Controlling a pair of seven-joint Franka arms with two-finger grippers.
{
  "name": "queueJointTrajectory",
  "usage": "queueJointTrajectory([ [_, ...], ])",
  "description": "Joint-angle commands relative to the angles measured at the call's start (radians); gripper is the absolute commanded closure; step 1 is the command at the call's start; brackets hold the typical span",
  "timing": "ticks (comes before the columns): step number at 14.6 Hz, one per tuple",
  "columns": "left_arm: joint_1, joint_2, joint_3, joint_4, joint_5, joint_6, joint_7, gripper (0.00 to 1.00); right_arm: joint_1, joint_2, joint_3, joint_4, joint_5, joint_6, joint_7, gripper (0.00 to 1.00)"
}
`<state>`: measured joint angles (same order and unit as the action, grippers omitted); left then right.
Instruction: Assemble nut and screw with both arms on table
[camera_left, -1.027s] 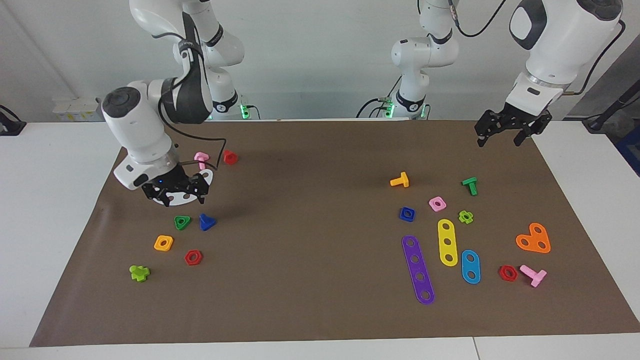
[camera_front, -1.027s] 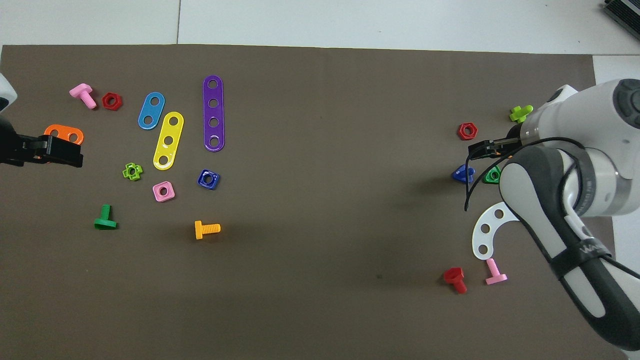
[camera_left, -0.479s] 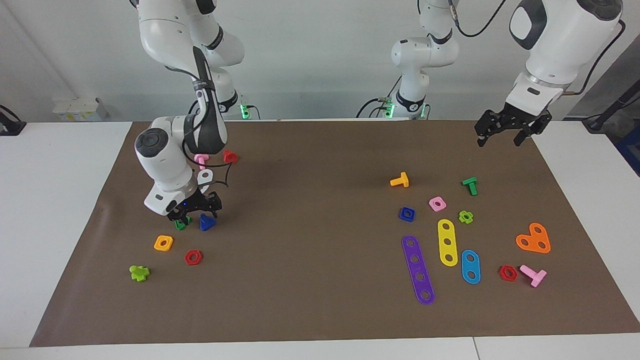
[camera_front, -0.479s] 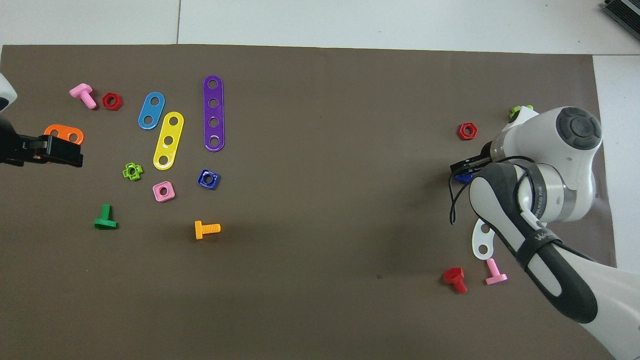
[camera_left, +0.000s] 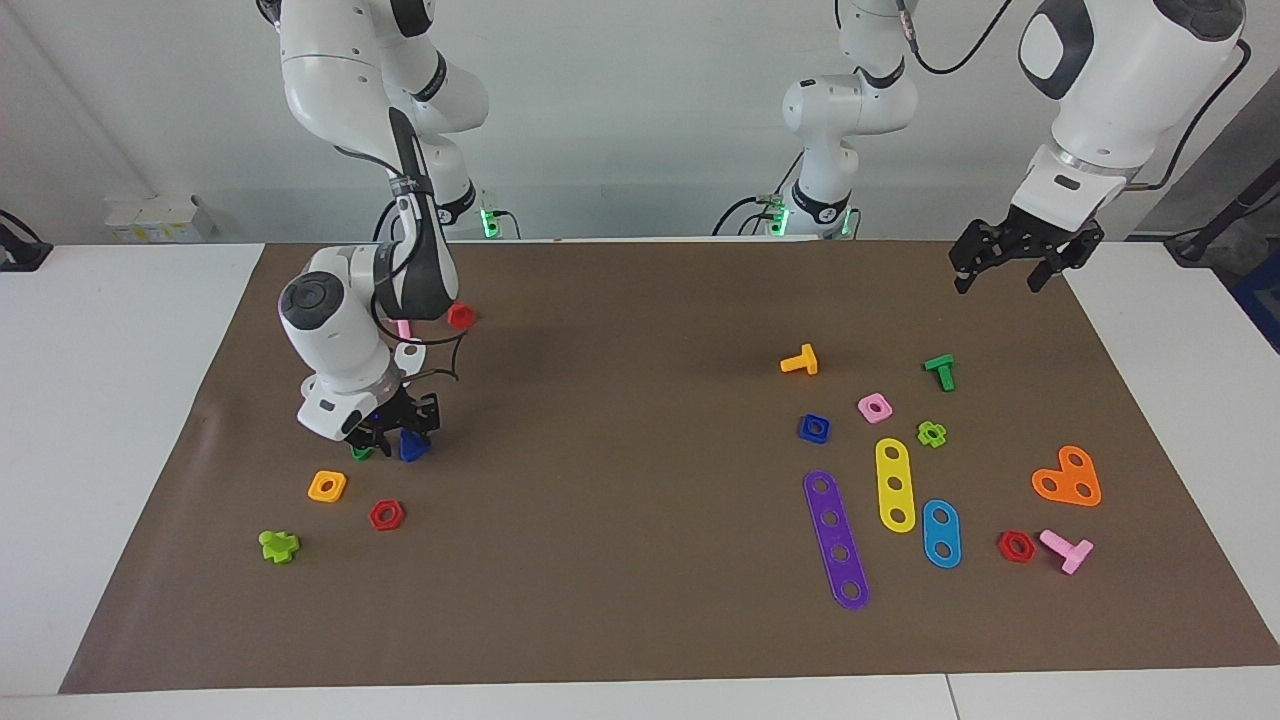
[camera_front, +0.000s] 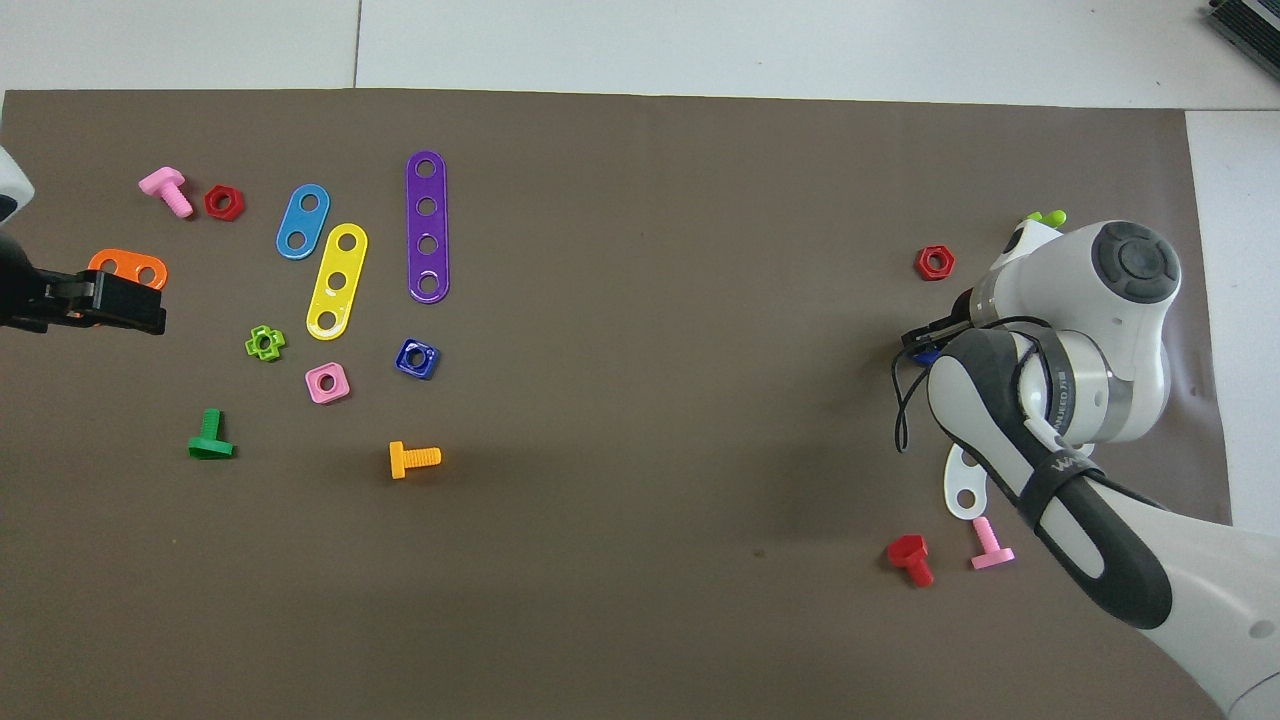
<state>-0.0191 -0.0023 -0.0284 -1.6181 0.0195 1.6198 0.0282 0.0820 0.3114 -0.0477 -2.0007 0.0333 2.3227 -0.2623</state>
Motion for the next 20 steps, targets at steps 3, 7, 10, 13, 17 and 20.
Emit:
queueJointTrajectory([
  [3,0.008,-0.033,-0.007,-0.036,0.013,0.002,0.007,0.00,-0.010,-0.005,0.006,-0.016,0.030,0.018,-0.040,0.59],
  [7,0.008,-0.033,-0.007,-0.036,0.013,0.002,0.007,0.00,-0.010,-0.008,0.006,-0.018,0.030,0.006,-0.040,0.59],
  [10,0.008,-0.033,-0.007,-0.036,0.014,0.002,0.007,0.00,-0.010,-0.008,0.006,-0.018,0.030,0.003,-0.040,0.59],
  [13,0.008,-0.033,-0.007,-0.036,0.013,0.002,0.007,0.00,-0.010,-0.011,0.006,-0.026,0.030,0.003,-0.034,1.00],
  [17,0.008,-0.033,-0.007,-0.036,0.013,0.002,0.007,0.00,-0.008,-0.009,0.006,0.023,0.031,-0.058,0.011,1.00],
  [20,0.008,-0.033,-0.007,-0.036,0.013,0.002,0.007,0.00,-0.008,-0.024,0.038,0.129,0.031,-0.169,0.125,1.00],
])
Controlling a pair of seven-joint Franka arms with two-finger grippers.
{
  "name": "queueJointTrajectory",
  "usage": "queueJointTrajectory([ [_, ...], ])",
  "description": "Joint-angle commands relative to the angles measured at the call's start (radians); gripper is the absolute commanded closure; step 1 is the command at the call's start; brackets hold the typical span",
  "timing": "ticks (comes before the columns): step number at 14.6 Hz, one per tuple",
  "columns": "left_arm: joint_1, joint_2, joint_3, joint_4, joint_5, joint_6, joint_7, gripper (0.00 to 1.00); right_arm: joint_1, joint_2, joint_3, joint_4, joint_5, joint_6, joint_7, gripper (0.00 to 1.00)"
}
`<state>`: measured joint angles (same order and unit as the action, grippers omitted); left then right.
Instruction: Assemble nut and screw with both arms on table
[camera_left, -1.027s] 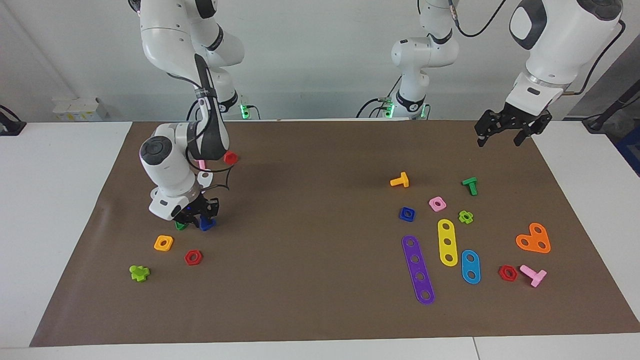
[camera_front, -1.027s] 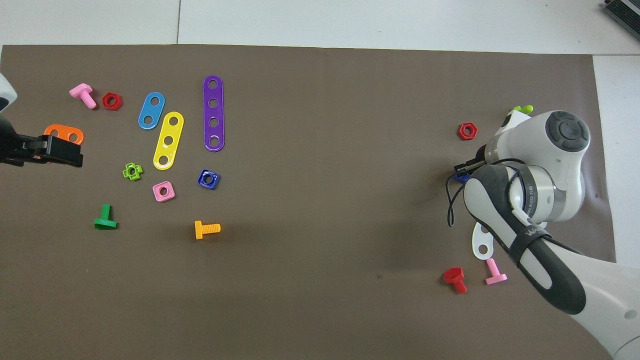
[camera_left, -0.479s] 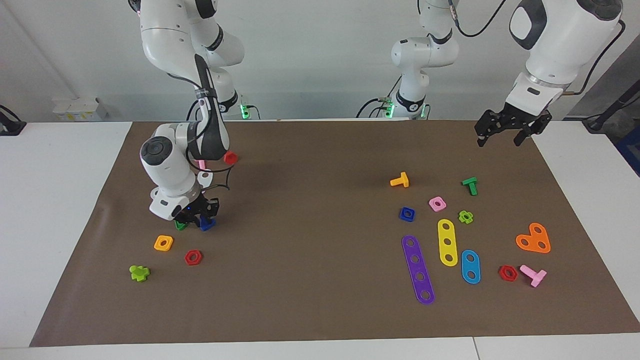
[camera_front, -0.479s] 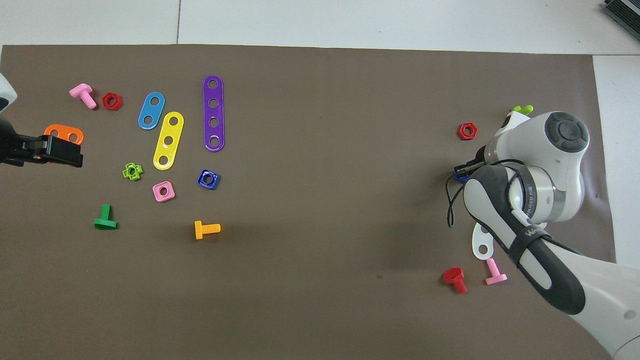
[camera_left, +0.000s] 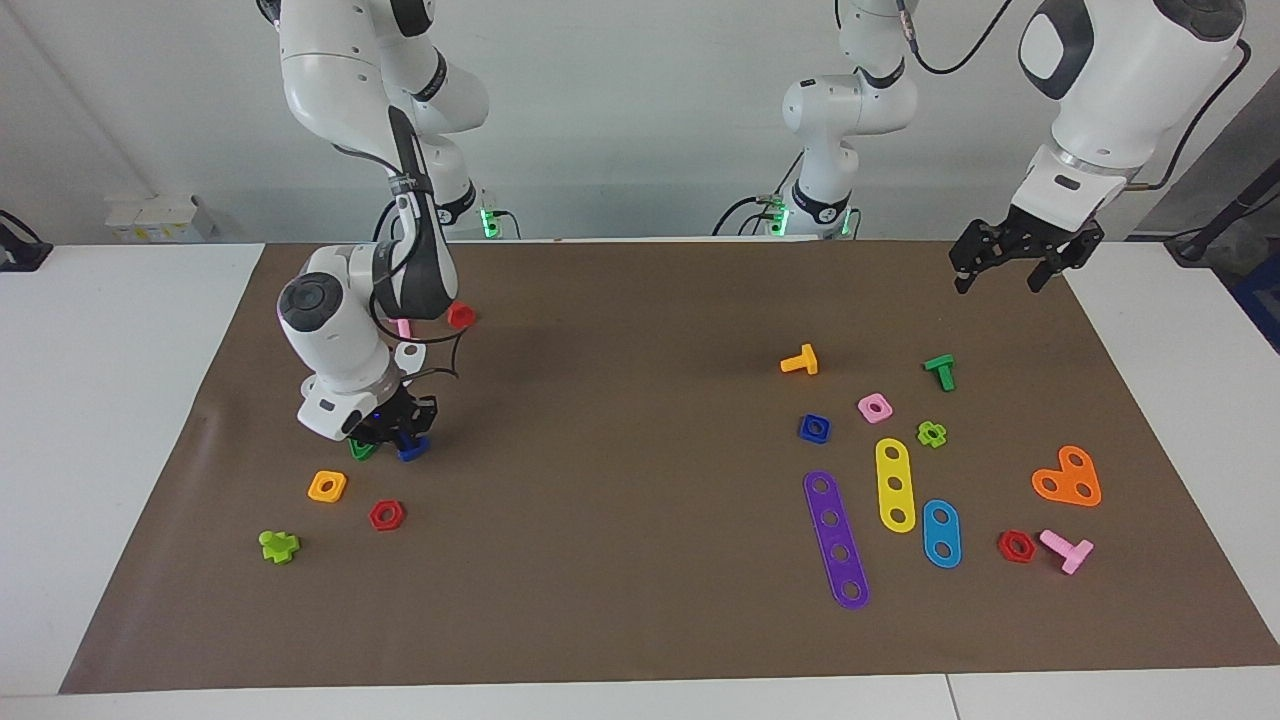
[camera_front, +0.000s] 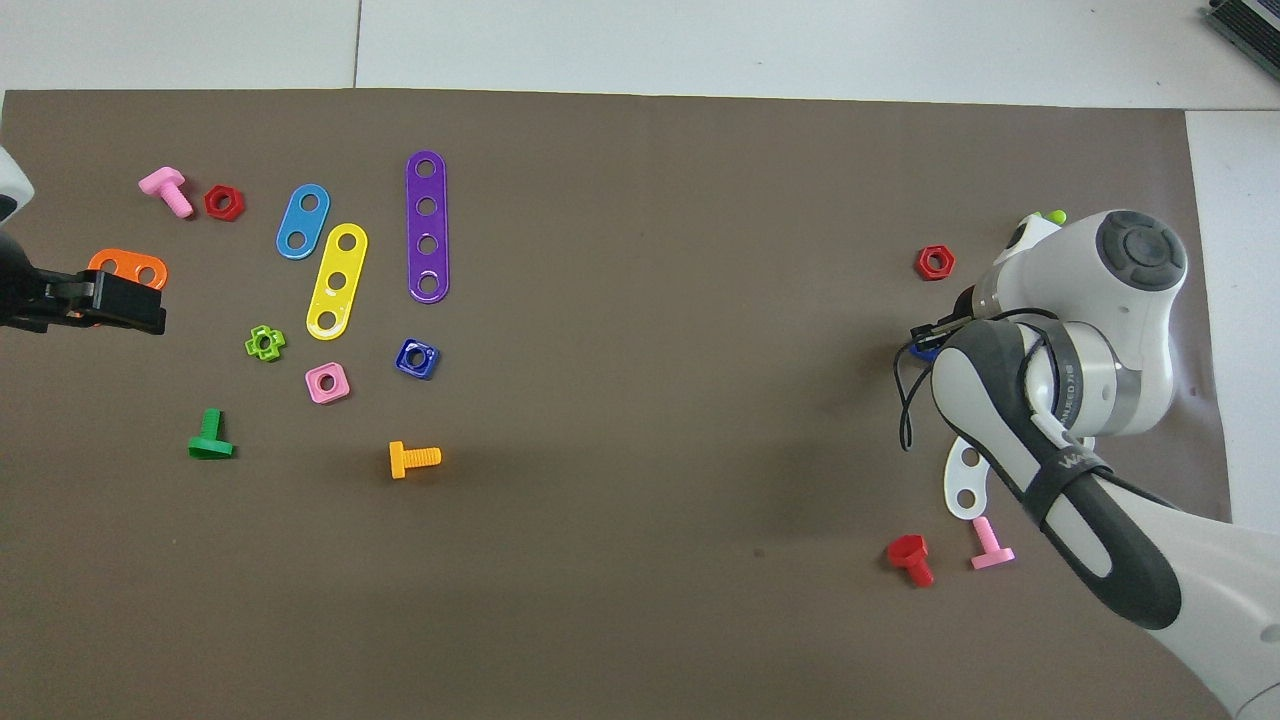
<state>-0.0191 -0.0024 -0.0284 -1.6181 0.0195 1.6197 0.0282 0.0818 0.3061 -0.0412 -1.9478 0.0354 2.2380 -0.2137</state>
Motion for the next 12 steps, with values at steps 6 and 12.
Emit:
queueJointTrajectory([
  [6,0.008,-0.033,-0.007,-0.036,0.014,0.002,0.007,0.00,-0.008,0.008,0.245,0.274,-0.069,-0.147,0.653,1.00],
  [12,0.008,-0.033,-0.007,-0.036,0.013,0.002,0.007,0.00,-0.005,0.105,0.512,0.319,-0.272,-0.101,1.169,1.00],
])
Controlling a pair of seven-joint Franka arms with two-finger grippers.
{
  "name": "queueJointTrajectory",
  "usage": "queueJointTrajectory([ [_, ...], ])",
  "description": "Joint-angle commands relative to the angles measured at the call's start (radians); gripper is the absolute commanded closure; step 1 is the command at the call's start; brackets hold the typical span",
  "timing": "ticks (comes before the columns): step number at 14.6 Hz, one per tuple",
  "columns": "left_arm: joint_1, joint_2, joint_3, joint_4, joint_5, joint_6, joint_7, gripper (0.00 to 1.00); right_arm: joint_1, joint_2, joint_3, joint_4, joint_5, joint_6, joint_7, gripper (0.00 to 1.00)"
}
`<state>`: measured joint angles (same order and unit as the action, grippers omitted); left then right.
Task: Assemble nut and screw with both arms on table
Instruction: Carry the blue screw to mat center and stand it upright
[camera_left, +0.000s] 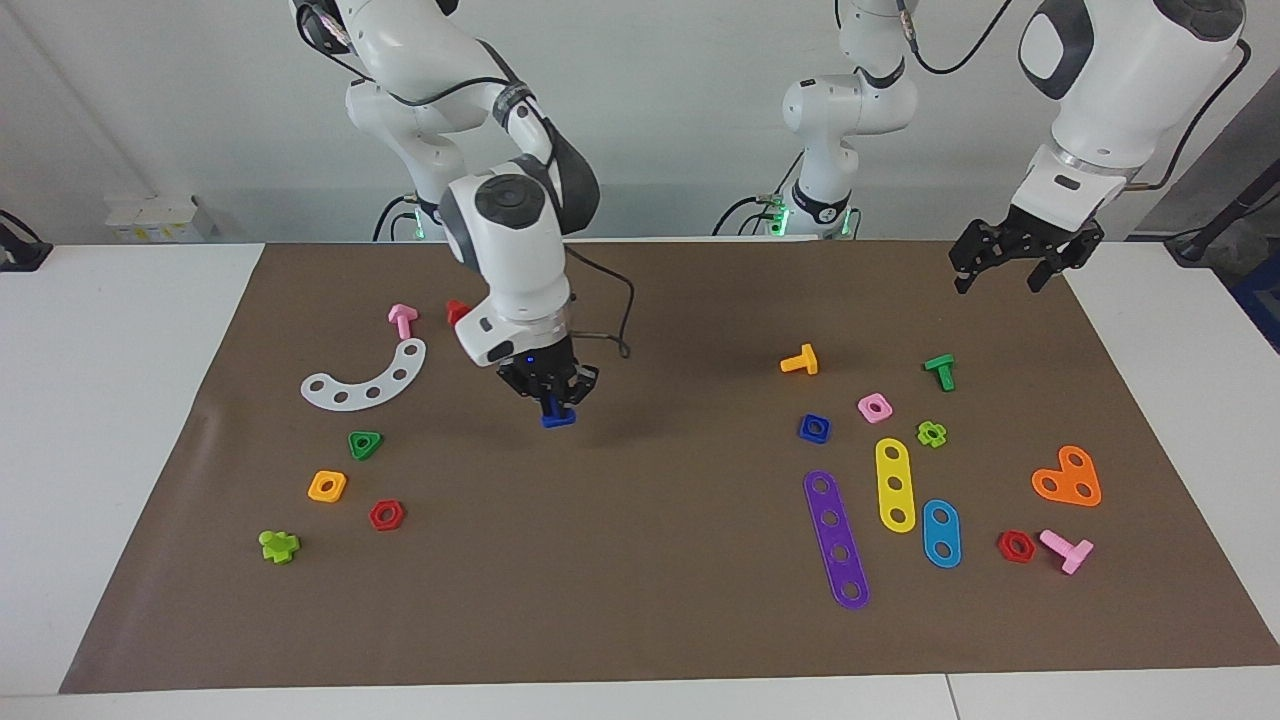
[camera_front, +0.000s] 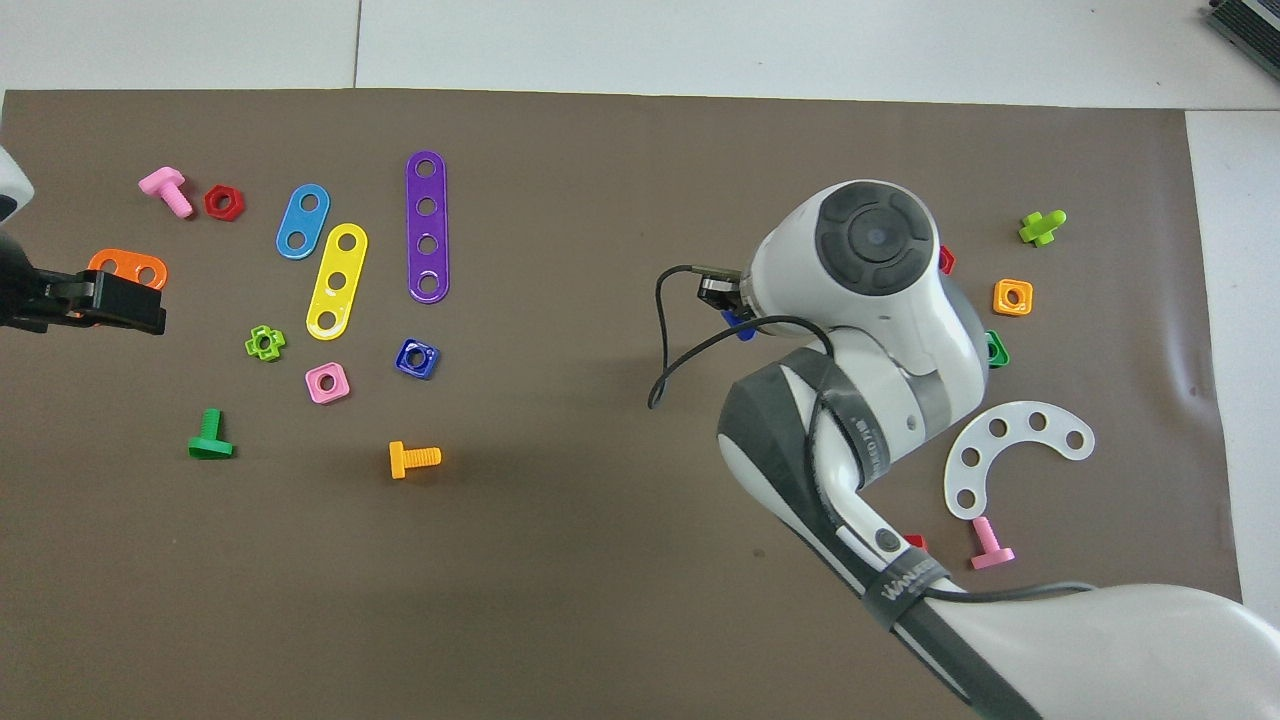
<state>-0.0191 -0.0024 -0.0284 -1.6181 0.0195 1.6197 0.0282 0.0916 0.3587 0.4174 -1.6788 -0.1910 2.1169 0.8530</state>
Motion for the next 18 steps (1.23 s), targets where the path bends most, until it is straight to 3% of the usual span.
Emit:
queueJointTrajectory([
  [1,0.008,-0.033,-0.005,-0.035,0.013,0.002,0.007,0.00,0.005,0.058,0.069,0.050,-0.054,0.024,0.139,1.00],
  [8,0.008,-0.033,-0.007,-0.035,0.013,0.002,0.007,0.00,0.068,0.218,0.144,0.048,-0.330,0.095,0.498,1.00],
  [14,-0.002,-0.034,-0.007,-0.029,0.013,0.003,0.007,0.00,0.068,0.241,0.155,-0.013,-0.349,0.164,0.529,1.00],
  [15,-0.005,-0.034,-0.008,-0.029,0.013,0.005,0.007,0.00,0.068,0.241,0.155,-0.015,-0.349,0.160,0.529,0.63],
  [16,-0.005,-0.034,-0.008,-0.031,0.014,0.002,0.007,0.00,0.068,0.241,0.155,-0.012,-0.349,0.153,0.531,0.13],
  [17,0.002,-0.034,-0.007,-0.031,0.014,0.002,0.006,0.00,0.068,0.240,0.155,-0.010,-0.349,0.153,0.529,0.00],
  [18,0.005,-0.034,-0.007,-0.025,0.013,0.002,0.001,0.00,0.059,0.230,0.156,-0.009,-0.349,0.149,0.528,0.00],
])
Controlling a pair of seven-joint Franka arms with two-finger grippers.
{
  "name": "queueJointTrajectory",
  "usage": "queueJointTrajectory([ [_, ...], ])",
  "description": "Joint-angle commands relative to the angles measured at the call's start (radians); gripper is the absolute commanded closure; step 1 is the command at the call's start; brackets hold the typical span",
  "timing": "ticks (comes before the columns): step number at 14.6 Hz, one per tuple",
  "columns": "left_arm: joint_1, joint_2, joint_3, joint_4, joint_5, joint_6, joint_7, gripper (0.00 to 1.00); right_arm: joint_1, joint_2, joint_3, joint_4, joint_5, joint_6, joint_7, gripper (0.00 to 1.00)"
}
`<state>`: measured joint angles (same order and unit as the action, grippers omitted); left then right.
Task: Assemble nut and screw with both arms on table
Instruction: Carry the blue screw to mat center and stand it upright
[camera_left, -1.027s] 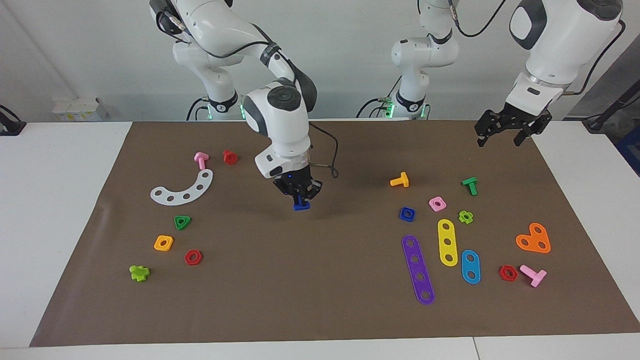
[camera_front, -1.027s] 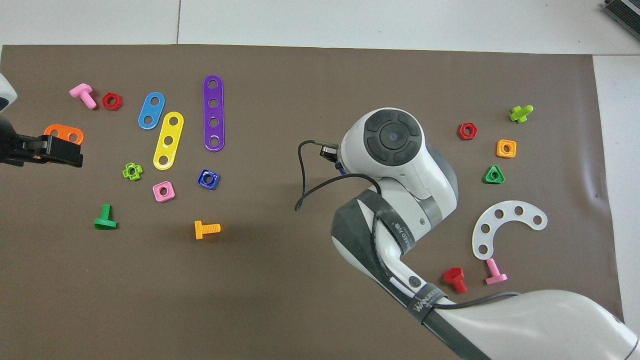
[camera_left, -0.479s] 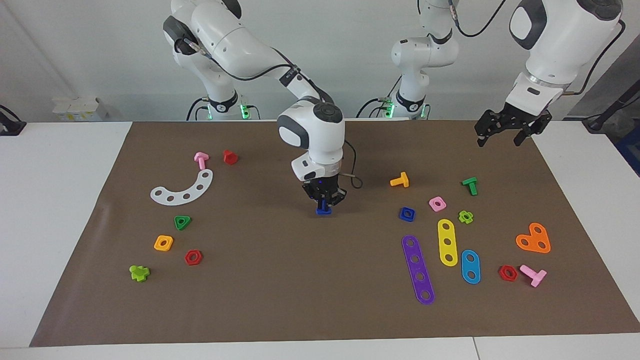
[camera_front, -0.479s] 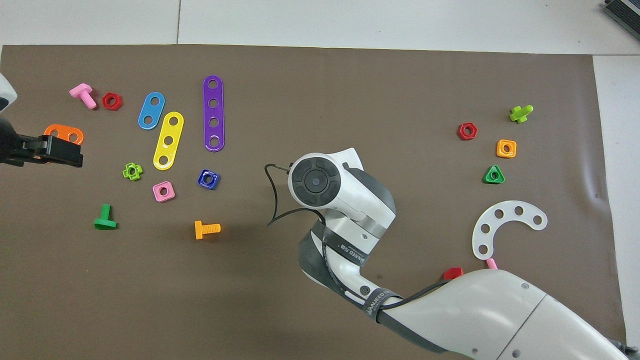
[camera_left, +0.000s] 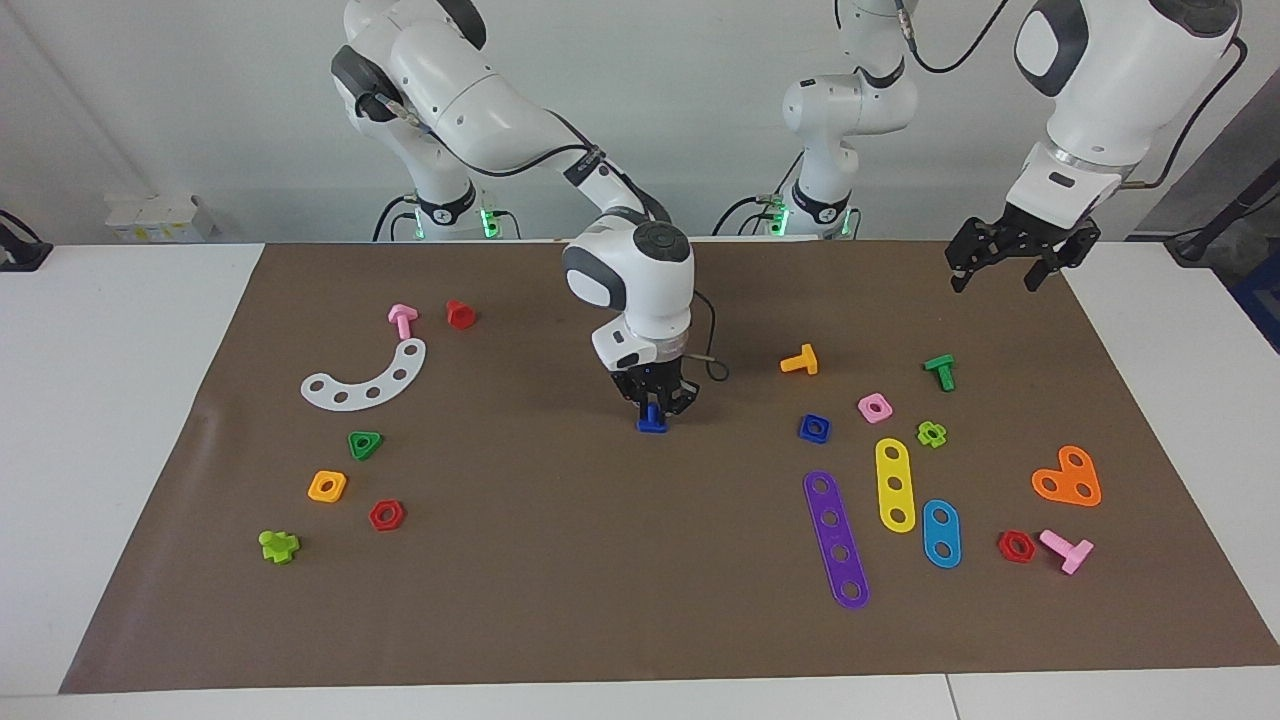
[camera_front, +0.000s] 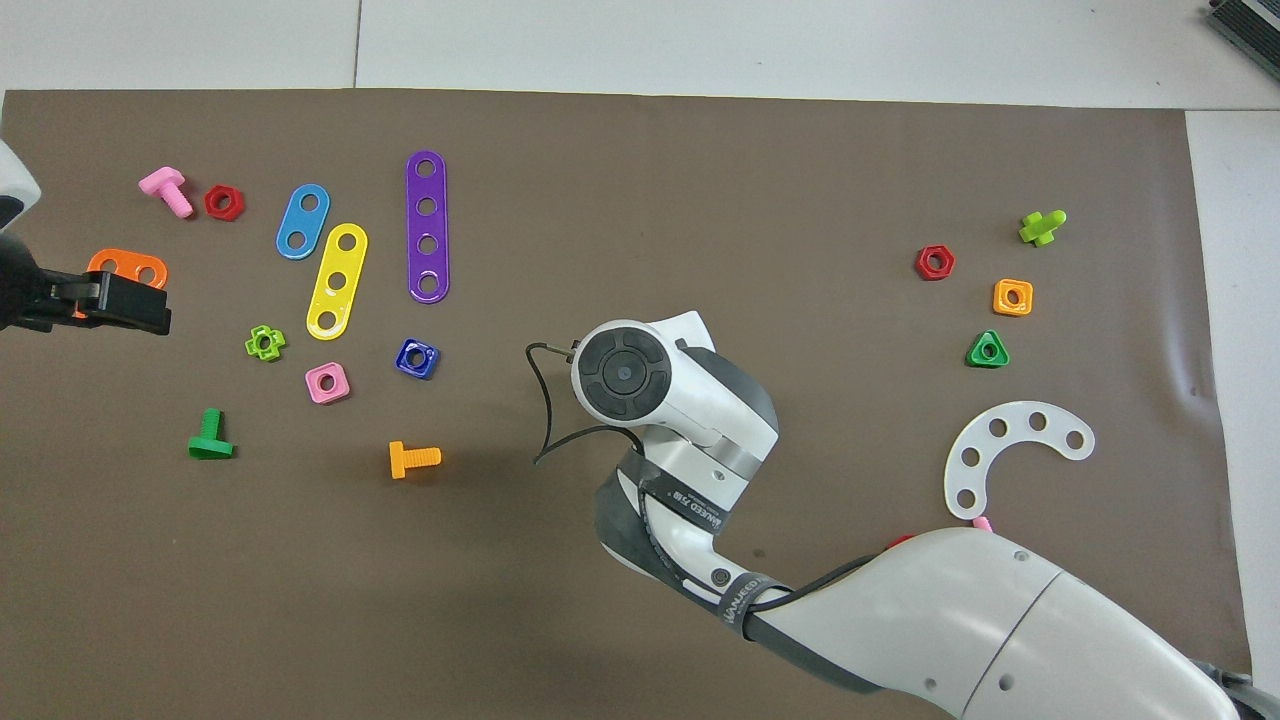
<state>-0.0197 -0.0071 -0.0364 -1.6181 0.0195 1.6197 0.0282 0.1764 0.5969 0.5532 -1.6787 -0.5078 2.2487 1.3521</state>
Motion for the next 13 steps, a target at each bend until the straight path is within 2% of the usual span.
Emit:
queueJointTrajectory([
  [1,0.003,-0.030,0.001,-0.028,0.014,0.005,0.004,0.00,-0.031,-0.031,0.020,-0.007,-0.031,0.008,0.024,0.00],
  [4,0.004,-0.030,0.000,-0.031,0.013,0.003,0.001,0.00,-0.064,-0.153,0.025,-0.009,-0.014,-0.076,-0.005,0.00],
  [7,-0.009,-0.034,-0.007,-0.036,0.013,0.019,0.006,0.00,-0.116,-0.245,0.013,-0.007,0.044,-0.135,-0.146,0.00],
  [9,-0.019,-0.034,-0.008,-0.042,0.002,0.038,0.006,0.00,-0.124,-0.294,-0.068,-0.003,0.112,-0.152,-0.307,0.00],
  [13,-0.051,-0.050,-0.010,-0.124,-0.033,0.104,0.001,0.00,-0.124,-0.388,-0.243,-0.004,0.277,-0.181,-0.649,0.00],
])
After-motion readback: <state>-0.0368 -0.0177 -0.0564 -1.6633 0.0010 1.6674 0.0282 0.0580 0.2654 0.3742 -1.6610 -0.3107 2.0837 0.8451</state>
